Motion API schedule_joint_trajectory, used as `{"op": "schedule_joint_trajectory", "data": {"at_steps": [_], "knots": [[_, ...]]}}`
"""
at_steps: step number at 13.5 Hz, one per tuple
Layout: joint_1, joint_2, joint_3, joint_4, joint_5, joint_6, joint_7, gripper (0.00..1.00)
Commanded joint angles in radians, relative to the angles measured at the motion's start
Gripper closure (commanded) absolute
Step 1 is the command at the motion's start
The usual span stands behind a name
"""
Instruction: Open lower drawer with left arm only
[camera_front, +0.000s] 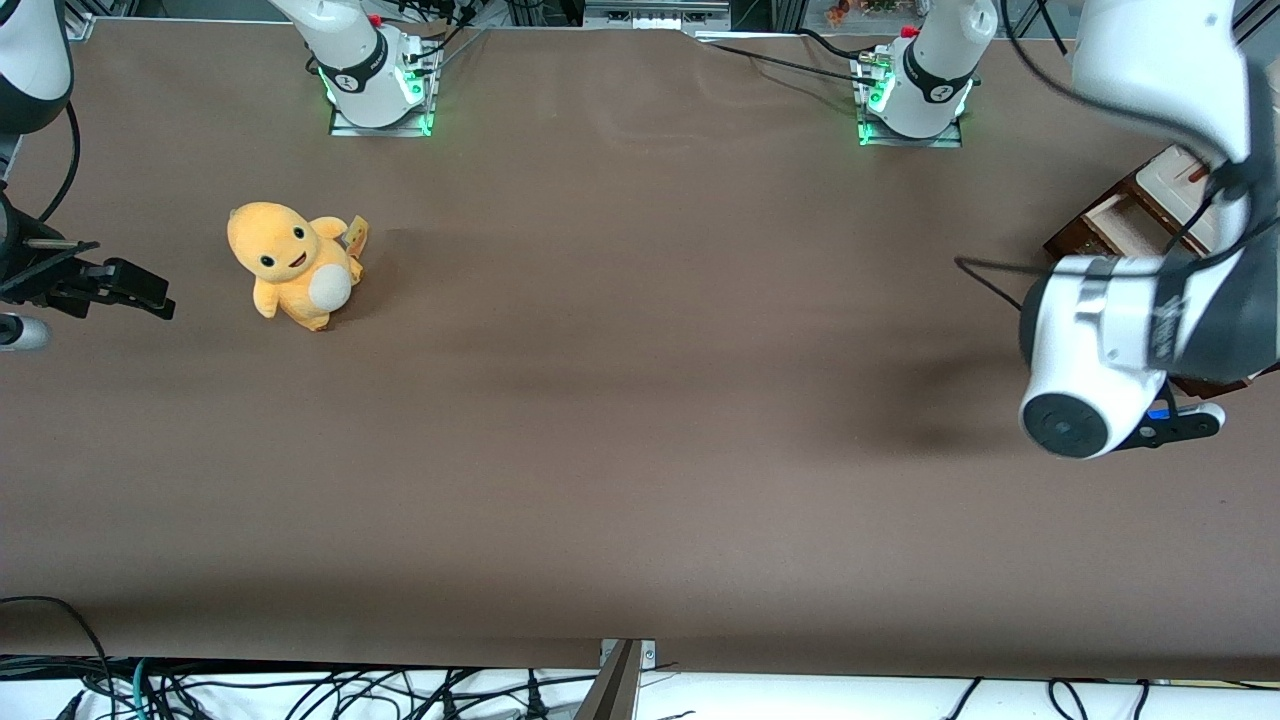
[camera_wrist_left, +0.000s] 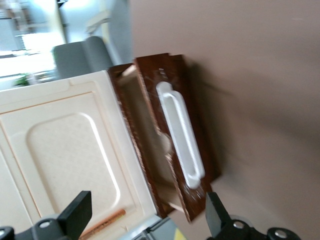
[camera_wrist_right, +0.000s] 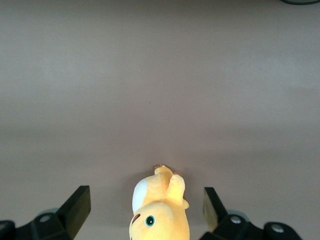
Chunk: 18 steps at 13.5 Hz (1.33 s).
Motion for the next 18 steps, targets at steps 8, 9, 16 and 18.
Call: {"op": "schedule_joint_trajectory", "data": {"at_steps": [8,9,16,18], "knots": [[0.069,-0.22,0.031,0.037,-0.646,0.189,0.355,0.0],[0.071,-0.283,0.047,-0.044,-0.704,0.285,0.355,0.0],[0.06,-0.597,0.048,-0.52,-0.635,0.547,0.358,0.0],[0.062,-0.614,0.046,-0.555,-0.635,0.546,0.358,0.0]]}}
